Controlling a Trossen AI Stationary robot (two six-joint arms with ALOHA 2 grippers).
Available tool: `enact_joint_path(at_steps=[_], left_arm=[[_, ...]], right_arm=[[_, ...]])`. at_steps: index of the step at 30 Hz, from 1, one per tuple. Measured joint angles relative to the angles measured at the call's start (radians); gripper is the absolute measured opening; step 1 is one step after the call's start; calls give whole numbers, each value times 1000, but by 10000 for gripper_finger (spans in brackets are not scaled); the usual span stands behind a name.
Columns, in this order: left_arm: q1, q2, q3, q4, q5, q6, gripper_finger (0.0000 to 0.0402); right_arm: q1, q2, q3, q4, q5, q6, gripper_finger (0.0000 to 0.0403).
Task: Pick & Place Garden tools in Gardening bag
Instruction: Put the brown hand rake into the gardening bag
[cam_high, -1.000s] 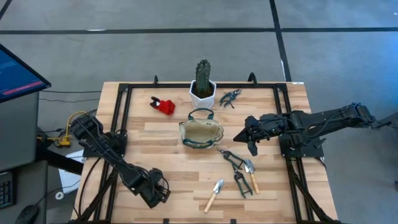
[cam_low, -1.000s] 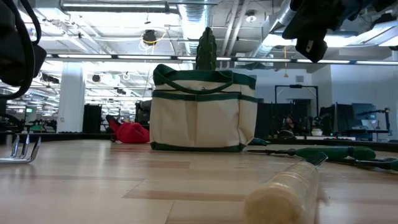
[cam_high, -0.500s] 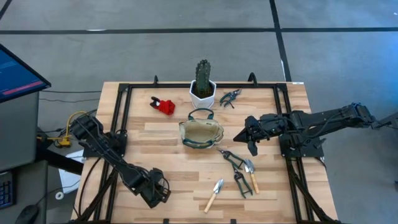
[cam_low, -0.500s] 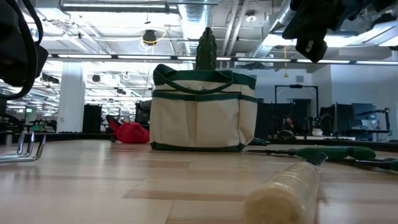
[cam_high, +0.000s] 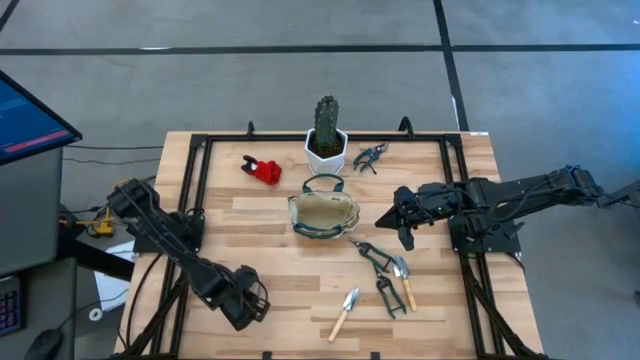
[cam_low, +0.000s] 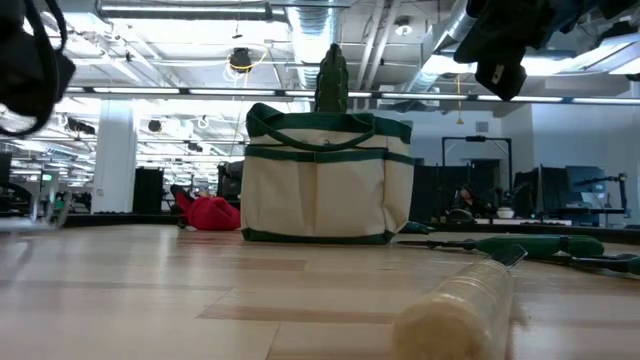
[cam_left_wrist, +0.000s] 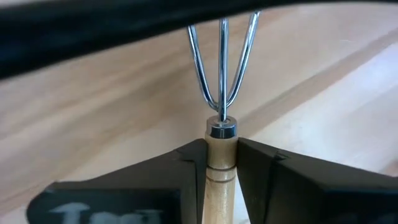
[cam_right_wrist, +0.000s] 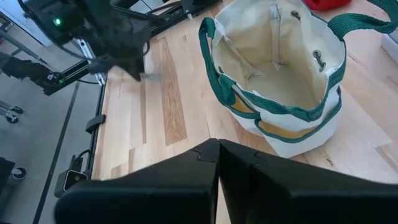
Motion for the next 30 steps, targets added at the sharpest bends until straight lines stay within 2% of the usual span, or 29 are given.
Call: enact_joint_path(at_steps=[5,9,19,30], left_arm=[[-2,-101,0,-106,-4,0,49],[-2,-185,0,-152,-61,3,49],[6,-379,2,-190,-362,83,49],[88,-492,2,-150,-502,274,49]], right_arm=[[0,0,0,0,0,0,0],[-1,1,0,0,0,0,0],[-1,39,0,4,0,5,0],[6,68,-1,13,-2,66,0]])
